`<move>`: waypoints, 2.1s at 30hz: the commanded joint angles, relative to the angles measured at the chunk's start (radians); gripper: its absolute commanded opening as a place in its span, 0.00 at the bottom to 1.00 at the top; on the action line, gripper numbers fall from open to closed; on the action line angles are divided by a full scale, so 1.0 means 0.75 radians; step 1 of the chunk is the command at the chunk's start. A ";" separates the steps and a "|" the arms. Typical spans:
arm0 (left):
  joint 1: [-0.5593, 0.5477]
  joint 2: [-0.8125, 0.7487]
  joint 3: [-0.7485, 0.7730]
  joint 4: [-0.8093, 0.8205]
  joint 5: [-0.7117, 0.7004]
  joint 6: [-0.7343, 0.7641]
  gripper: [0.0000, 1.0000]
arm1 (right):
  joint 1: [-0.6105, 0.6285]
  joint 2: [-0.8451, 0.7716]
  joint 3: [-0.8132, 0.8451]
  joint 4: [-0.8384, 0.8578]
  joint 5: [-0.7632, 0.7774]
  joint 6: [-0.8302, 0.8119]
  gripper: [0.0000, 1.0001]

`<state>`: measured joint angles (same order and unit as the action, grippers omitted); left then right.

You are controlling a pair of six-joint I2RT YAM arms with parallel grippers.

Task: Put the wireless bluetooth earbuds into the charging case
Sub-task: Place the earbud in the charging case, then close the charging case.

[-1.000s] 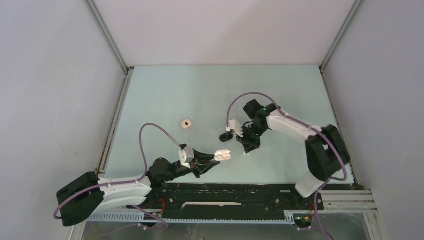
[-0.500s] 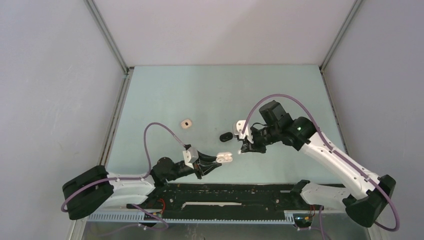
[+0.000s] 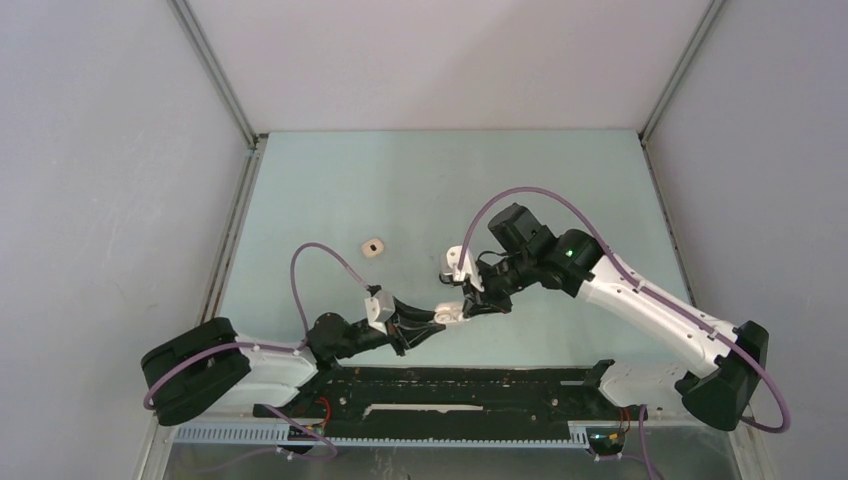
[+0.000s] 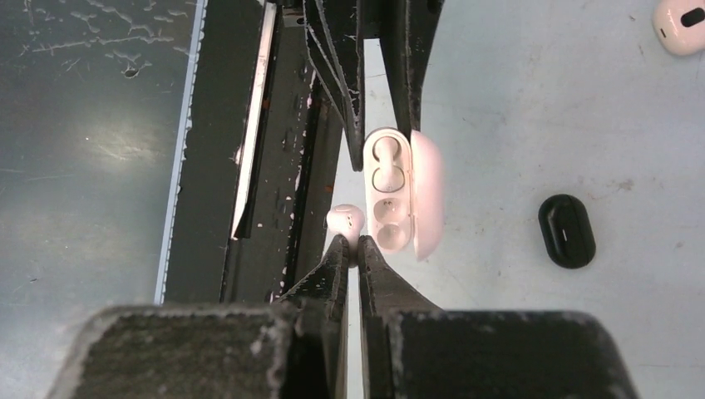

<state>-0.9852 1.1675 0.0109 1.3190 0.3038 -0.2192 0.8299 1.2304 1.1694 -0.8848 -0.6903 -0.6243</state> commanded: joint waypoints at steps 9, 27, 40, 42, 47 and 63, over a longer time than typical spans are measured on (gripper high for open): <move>0.054 0.110 -0.033 0.302 0.106 -0.119 0.00 | 0.086 0.055 0.055 0.087 0.186 0.040 0.00; 0.076 0.116 -0.046 0.348 0.110 -0.145 0.00 | 0.117 0.066 0.055 0.082 0.276 0.020 0.00; 0.082 0.137 -0.038 0.362 0.124 -0.154 0.00 | 0.148 0.086 0.055 0.088 0.283 0.042 0.19; 0.082 0.138 -0.041 0.361 0.125 -0.154 0.00 | 0.149 0.071 0.056 0.079 0.292 0.037 0.21; 0.082 0.144 -0.036 0.358 0.128 -0.154 0.00 | 0.096 -0.024 0.099 -0.016 0.185 -0.003 0.25; 0.084 0.191 0.009 0.362 0.159 -0.182 0.00 | -0.013 0.131 0.061 0.016 -0.038 0.010 1.00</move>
<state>-0.9298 1.3128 0.0109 1.4918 0.4194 -0.3412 0.7700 1.2846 1.2068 -0.9047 -0.6960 -0.6201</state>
